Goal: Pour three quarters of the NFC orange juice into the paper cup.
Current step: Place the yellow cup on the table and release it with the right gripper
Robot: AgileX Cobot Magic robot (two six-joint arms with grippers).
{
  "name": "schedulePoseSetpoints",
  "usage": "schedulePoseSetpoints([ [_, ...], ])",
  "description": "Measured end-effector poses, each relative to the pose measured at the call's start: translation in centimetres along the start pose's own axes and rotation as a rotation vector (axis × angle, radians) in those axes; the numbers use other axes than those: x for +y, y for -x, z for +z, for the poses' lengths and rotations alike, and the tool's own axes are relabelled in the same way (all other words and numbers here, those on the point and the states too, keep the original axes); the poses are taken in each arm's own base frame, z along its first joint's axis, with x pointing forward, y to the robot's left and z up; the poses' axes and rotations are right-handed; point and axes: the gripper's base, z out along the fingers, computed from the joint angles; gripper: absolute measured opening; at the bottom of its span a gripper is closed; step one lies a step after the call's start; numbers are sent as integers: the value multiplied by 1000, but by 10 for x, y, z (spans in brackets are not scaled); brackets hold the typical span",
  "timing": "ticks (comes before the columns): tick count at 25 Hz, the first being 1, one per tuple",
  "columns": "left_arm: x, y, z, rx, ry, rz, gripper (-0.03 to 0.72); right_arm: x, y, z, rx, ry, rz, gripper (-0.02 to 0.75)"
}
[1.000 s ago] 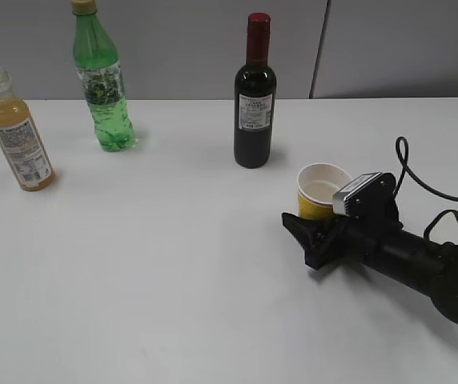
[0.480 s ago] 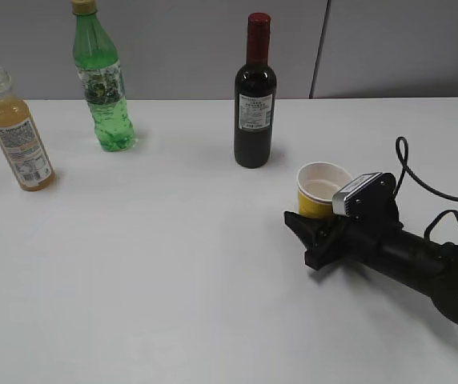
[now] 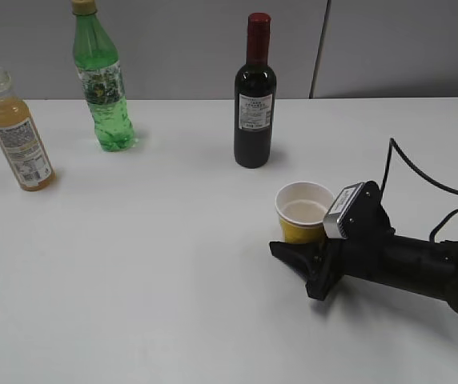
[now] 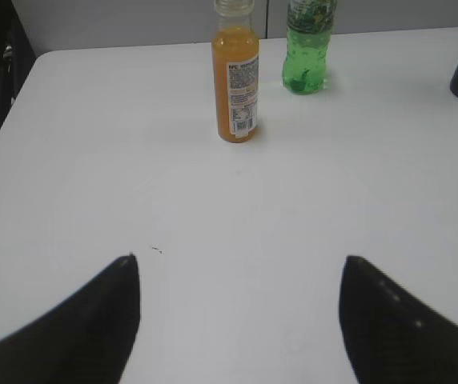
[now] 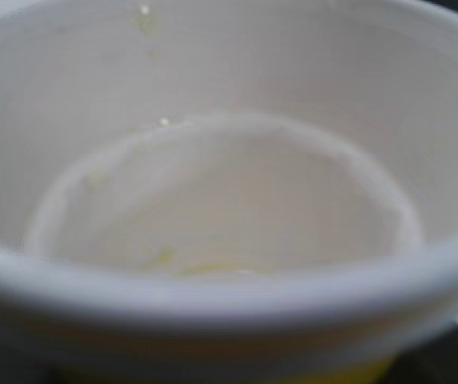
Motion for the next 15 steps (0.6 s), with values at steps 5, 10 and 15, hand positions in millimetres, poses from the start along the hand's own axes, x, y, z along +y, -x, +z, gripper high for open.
schedulePoseSetpoints([
  [5,0,0,0,0,0,0,589,2,10,12,-36,119,-36,439],
  [10,0,0,0,0,0,0,589,12,22,27,-67,236,-81,439],
  [15,0,0,0,0,0,0,589,28,34,45,-98,341,-141,438],
])
